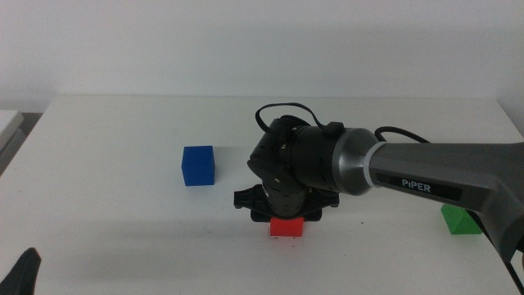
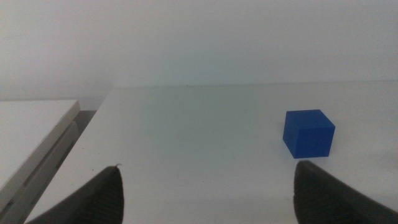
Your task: Stack red cubes first, then green, then blue cubes in a specific spot.
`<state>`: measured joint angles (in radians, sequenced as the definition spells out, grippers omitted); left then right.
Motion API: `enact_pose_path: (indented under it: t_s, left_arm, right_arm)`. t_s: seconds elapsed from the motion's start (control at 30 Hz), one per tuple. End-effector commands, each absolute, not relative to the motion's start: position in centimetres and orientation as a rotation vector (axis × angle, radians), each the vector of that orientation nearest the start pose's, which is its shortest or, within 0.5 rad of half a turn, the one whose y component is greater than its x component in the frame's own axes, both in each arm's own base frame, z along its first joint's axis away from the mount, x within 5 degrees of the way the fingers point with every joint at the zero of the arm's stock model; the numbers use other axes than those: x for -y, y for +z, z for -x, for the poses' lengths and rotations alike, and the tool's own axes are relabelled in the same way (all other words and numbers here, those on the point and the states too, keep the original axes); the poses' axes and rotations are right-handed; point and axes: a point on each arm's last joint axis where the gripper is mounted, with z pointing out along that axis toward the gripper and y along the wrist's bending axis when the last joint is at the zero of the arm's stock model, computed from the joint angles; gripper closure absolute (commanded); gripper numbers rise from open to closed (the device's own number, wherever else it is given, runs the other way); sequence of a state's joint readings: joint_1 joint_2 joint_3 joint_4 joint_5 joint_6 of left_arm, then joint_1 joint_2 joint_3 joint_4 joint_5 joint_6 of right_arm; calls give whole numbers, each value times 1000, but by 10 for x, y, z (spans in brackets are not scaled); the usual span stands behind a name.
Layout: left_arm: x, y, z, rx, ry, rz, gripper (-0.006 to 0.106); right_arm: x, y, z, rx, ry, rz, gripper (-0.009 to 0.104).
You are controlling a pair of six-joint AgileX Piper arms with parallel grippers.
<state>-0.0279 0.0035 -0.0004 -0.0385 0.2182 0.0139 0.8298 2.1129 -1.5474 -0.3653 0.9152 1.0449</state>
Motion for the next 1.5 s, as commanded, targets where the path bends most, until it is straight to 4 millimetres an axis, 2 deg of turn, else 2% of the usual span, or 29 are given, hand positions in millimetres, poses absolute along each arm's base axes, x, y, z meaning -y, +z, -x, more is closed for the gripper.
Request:
enact_pose_path:
  t_s: [0.0, 0.03, 0.1, 0.13, 0.2, 0.23, 0.33, 0.4, 0.47, 0.53, 0.67, 0.73, 0.8, 0.87, 1.07, 1.27, 1.47]
  left_arm:
    - [2, 195, -56, -1689, -48, -3, 7]
    - [2, 195, -56, -1689, -48, -3, 7]
    - [2, 195, -56, -1689, -48, -3, 7]
    - [2, 195, -56, -1689, -48, -3, 7]
    - [2, 195, -56, -1689, -48, -3, 7]
    - [2, 195, -56, -1689, -48, -3, 7]
    - [2, 195, -56, -1689, -48, -3, 7]
    - [2, 195, -56, -1689, -48, -3, 7]
    - [2, 195, -56, -1689, -48, -3, 7]
    - [2, 195, -56, -1689, -48, -3, 7]
    - [2, 195, -56, -1689, -48, -3, 7]
    - [2, 195, -56, -1689, -48, -3, 7]
    - [2, 195, -56, -1689, -48, -3, 7]
    - [2, 195, -56, -1689, -48, -3, 7]
    - [2, 195, -56, -1689, -48, -3, 7]
    - [2, 195, -56, -1689, -48, -3, 7]
    - [2, 195, -56, -1689, -48, -3, 7]
  right_arm:
    - [-303, 156, -308, -2798, -42, -17, 93]
    - [-303, 156, -308, -2802, -52, 1, 76]
    - [-303, 156, -308, -2796, -44, 5, 57]
    - [-303, 158, -308, -2792, -37, 5, 43]
    - [-302, 169, -308, -2765, -38, 51, 13]
    - [-300, 180, -306, -2749, -44, 92, 2]
    - [-284, 227, -295, -2680, -52, 177, 4]
    - [-259, 255, -283, -2634, -60, 196, 4]
    - [-220, 275, -269, -2610, -76, 200, 4]
    - [-175, 279, -261, -2625, -118, 171, 4]
    - [-88, 268, -252, -2671, -213, 133, 4]
    - [-59, 259, -254, -2681, -217, 55, 4]
    - [-39, 251, -259, -2696, -205, 5, 4]
    - [-30, 242, -266, -2718, -208, -1, 4]
    - [-18, 213, -290, -2732, -192, -34, 4]
    - [-18, 184, -306, -2754, -189, 14, 4]
    - [-21, 166, -316, -2741, -169, 48, 7]
